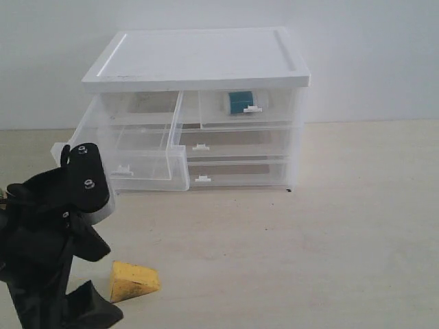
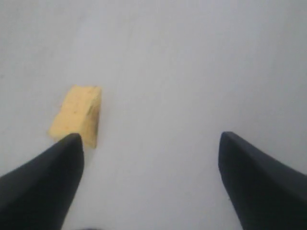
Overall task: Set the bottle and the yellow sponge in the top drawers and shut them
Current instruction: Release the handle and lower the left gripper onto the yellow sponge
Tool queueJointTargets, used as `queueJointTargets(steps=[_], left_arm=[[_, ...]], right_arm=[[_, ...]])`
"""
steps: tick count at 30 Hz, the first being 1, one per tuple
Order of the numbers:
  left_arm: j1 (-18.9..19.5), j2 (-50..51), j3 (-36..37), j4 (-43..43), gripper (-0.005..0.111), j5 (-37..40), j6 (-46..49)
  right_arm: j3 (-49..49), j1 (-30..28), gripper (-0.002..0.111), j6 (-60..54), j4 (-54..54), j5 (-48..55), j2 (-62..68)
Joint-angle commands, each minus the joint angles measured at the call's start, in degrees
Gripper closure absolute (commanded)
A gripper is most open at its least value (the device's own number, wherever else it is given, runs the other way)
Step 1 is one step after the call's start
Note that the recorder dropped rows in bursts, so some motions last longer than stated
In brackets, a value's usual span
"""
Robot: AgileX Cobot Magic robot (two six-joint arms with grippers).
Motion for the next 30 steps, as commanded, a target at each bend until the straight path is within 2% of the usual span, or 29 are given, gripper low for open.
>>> queueJointTargets(steps=[1, 5, 8, 12, 15, 20, 30], left_arm=[[1.3, -0.25, -0.48, 7.7, 0.034, -0.22, -0.64], [3.39, -0.15, -0.34, 7.07, 0.034, 0.6, -0.64], [6.38, -0.15, 1.32, 1.48, 0.034, -3.06, 4.29], [9.28, -0.15, 4.71, -10.45, 0.034, -10.4, 18.27], [9.42, 0.09, 7.29, -16.74, 0.034, -15.29, 27.14], [9.96, 3.37, 8.16, -17.95, 0.034, -15.77, 30.31], [12.53, 14.62, 4.71, -19.72, 0.034, -15.67, 33.87]], right_arm=[[0.28, -0.15, 0.108, 0.0, -0.35, -0.4, -0.26], [0.28, -0.15, 0.108, 0.0, -0.35, -0.4, -0.26], [0.28, -0.15, 0.108, 0.0, -0.35, -0.4, -0.26], [0.28, -0.15, 0.108, 0.0, -0.35, -0.4, -0.26], [0.28, -0.15, 0.108, 0.0, -0.35, -0.4, -0.26], [0.28, -0.15, 0.108, 0.0, -0.35, -0.4, -0.26], [0.28, -0.15, 0.108, 0.0, -0.35, -0.4, -0.26]])
